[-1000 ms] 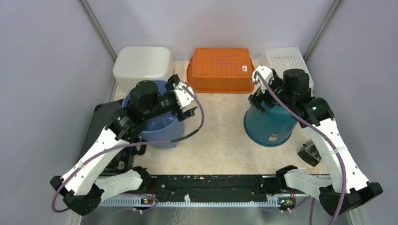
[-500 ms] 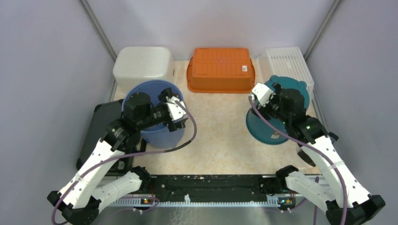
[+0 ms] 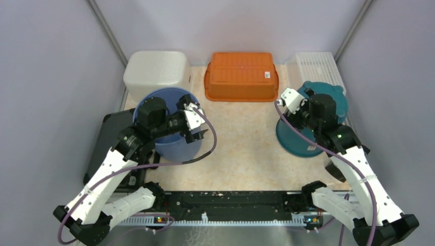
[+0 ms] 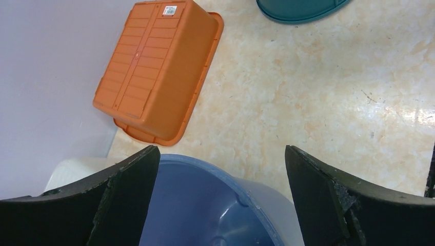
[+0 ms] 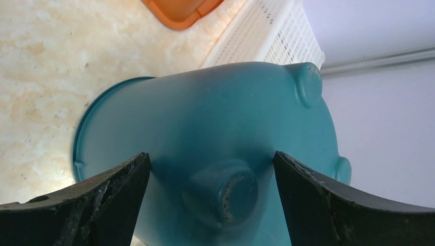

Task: Turn the large container upside down
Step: Move the container to the center of the board.

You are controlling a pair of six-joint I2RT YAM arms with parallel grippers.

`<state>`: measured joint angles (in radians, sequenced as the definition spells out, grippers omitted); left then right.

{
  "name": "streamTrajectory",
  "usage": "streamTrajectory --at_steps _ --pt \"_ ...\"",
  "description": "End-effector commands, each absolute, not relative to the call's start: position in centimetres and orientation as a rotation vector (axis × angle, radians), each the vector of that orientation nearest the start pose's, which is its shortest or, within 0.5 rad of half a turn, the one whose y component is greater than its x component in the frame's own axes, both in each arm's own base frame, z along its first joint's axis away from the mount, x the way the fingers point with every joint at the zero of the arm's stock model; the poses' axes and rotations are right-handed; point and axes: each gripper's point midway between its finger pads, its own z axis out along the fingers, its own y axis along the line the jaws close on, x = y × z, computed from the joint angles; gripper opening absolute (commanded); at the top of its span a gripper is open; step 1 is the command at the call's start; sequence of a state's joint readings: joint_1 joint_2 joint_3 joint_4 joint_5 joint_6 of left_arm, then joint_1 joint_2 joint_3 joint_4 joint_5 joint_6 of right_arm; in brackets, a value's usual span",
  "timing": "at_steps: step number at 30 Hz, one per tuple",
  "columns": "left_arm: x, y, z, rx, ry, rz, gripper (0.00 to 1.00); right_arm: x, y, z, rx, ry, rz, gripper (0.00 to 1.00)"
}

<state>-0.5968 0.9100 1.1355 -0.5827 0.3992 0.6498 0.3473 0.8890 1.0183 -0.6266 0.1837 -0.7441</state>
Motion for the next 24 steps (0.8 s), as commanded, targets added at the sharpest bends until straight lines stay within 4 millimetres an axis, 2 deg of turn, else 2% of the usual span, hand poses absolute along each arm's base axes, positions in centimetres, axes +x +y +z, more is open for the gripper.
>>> streamTrajectory --at_steps 1,9,13,18,24 --pt "21.9 -20.9 34.0 1.311 1.325 -0.37 0.99 26.9 2.2 27.3 -0.998 1.899 -0.49 0.89" --pt "21.6 -21.0 34.4 1.323 1.319 -0.385 0.99 25.3 0.5 25.9 -1.008 1.964 -0.549 0.89" --pt "21.5 -21.1 34.4 1.335 1.317 -0.394 0.99 24.6 0.1 26.5 -1.001 1.975 -0.551 0.89" --pt "21.3 -21.2 34.7 1.343 1.309 -0.403 0.99 23.5 -0.7 28.4 -0.972 1.959 -0.577 0.89" --pt "21.4 -21.4 35.0 1.346 1.304 -0.407 0.99 23.0 -1.8 28.5 -0.957 1.977 -0.646 0.89"
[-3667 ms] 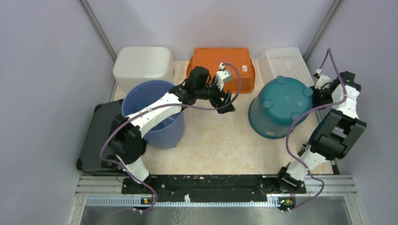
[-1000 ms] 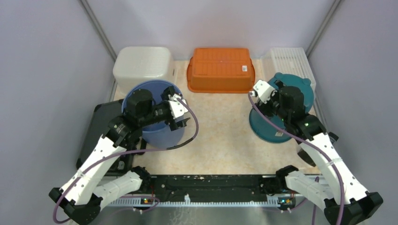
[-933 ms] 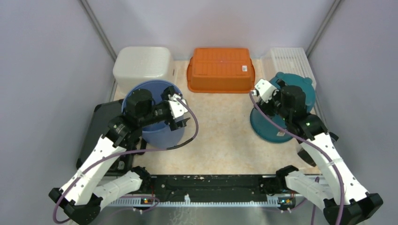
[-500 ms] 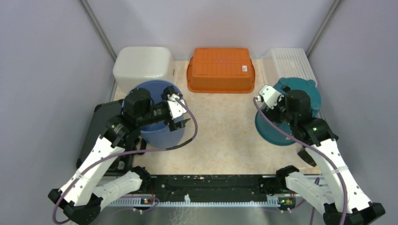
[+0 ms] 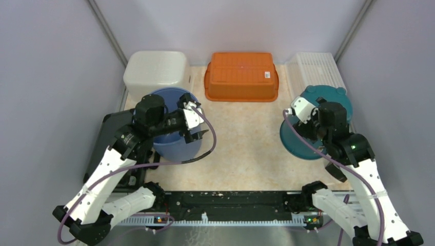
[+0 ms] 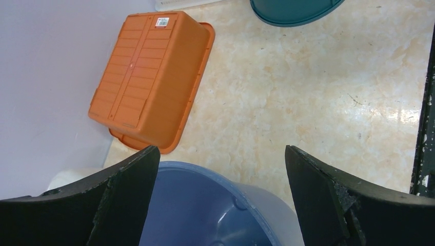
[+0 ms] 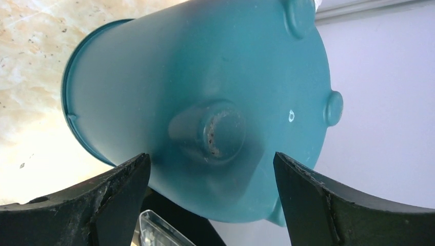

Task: Turn the large container upside down
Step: Move the container to the center of the board.

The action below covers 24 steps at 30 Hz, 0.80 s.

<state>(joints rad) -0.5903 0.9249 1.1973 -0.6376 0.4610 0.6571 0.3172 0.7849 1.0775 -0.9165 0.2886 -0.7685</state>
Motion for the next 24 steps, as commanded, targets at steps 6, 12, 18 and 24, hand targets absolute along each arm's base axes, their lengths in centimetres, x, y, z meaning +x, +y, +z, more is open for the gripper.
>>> streamTrajectory --at_steps 6,12,18,24 --pt "23.5 -21.7 36.8 1.259 1.331 -0.374 0.99 23.0 -2.9 28.0 -0.956 2.022 -0.718 0.89" --pt "25.0 -21.8 40.1 1.185 1.342 -0.338 0.99 22.3 -3.7 28.0 -0.939 2.059 -0.733 0.88" --pt "26.1 -21.2 41.9 1.142 1.366 -0.282 0.99 21.8 -5.2 27.3 -0.912 2.112 -0.815 0.88" --pt "24.5 -19.8 39.6 1.276 1.42 -0.236 0.99 21.5 -5.4 28.4 -0.875 2.099 -0.807 0.88"
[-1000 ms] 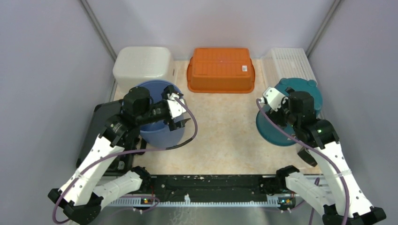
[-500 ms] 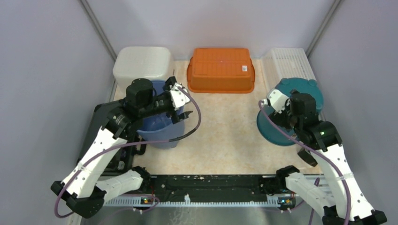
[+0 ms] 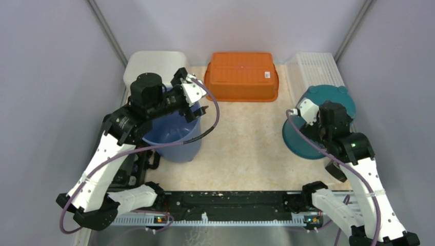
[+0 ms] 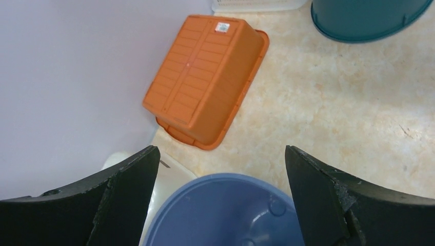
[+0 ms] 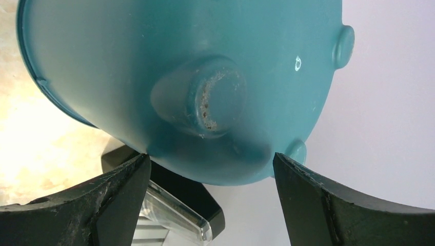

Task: Turn the large container upside down
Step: Move the container to the center of the board, then pick up the container from the center of the board.

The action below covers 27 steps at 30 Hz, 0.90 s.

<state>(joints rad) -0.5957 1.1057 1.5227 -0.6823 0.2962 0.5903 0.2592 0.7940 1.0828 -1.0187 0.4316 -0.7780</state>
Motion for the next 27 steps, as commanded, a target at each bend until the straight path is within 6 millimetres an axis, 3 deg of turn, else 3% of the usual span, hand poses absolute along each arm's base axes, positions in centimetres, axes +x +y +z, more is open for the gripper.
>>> streamTrajectory --at_steps 1,4,7,11,16,20,27 --pt "23.7 -19.6 39.1 1.314 1.416 -0.238 0.99 21.5 -5.0 29.1 -0.871 2.074 -0.771 0.89" --pt "21.0 -18.9 37.7 1.438 1.391 -0.271 0.99 21.5 -2.3 32.3 -0.885 1.956 -0.587 0.91" --pt "18.3 -18.3 36.8 1.528 1.364 -0.328 0.99 21.3 1.5 37.0 -0.92 1.767 -0.376 0.92" --pt "17.3 -17.4 35.8 1.563 1.395 -0.32 0.99 22.2 5.7 40.0 -0.975 1.614 -0.176 0.93" --pt "18.9 -15.6 31.5 1.595 1.574 -0.211 0.99 23.8 10.4 39.4 -1.043 1.519 0.066 0.93" --pt "18.6 -15.0 28.1 1.666 1.685 -0.22 0.99 24.4 13.3 38.4 -1.077 1.452 0.231 0.93" --pt "18.0 -15.5 28.1 1.685 1.686 -0.274 0.94 24.2 16.8 37.2 -1.161 1.331 0.391 0.91"
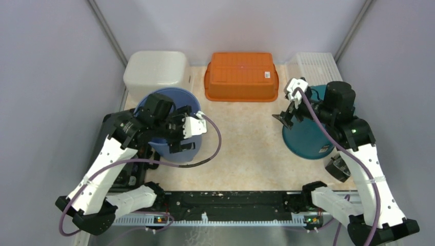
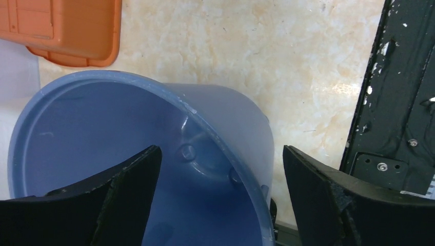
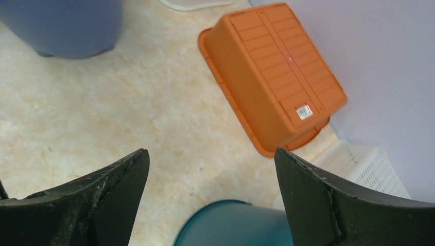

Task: Turn the large container upside down
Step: Pick up the container from the center of the board.

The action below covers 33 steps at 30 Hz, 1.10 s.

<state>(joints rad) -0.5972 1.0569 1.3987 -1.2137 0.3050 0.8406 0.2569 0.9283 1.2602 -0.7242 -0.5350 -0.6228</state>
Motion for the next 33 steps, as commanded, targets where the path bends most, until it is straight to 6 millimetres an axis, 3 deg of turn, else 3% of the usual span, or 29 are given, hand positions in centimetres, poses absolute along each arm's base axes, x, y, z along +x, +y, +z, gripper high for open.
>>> streamTrajectory --at_steps 1,9,13,18,33 --pt "18.1 -15.6 27.9 1.689 1.693 -0.278 0.9 24.1 17.2 36.9 -1.181 1.313 0.405 0.91" --pt "17.6 -17.1 25.8 1.745 1.712 -0.403 0.46 23.8 19.2 34.7 -1.311 1.219 0.447 0.91" --pt "17.3 -18.4 26.2 1.762 1.663 -0.475 0.28 23.7 19.7 34.0 -1.366 1.169 0.459 0.93" --pt "16.0 -20.7 27.5 1.799 1.528 -0.611 0.22 22.8 20.7 33.5 -1.466 1.054 0.501 0.91" --pt "14.0 -26.1 31.5 1.826 1.228 -0.923 0.12 19.9 22.6 35.2 -1.634 0.856 0.59 0.81"
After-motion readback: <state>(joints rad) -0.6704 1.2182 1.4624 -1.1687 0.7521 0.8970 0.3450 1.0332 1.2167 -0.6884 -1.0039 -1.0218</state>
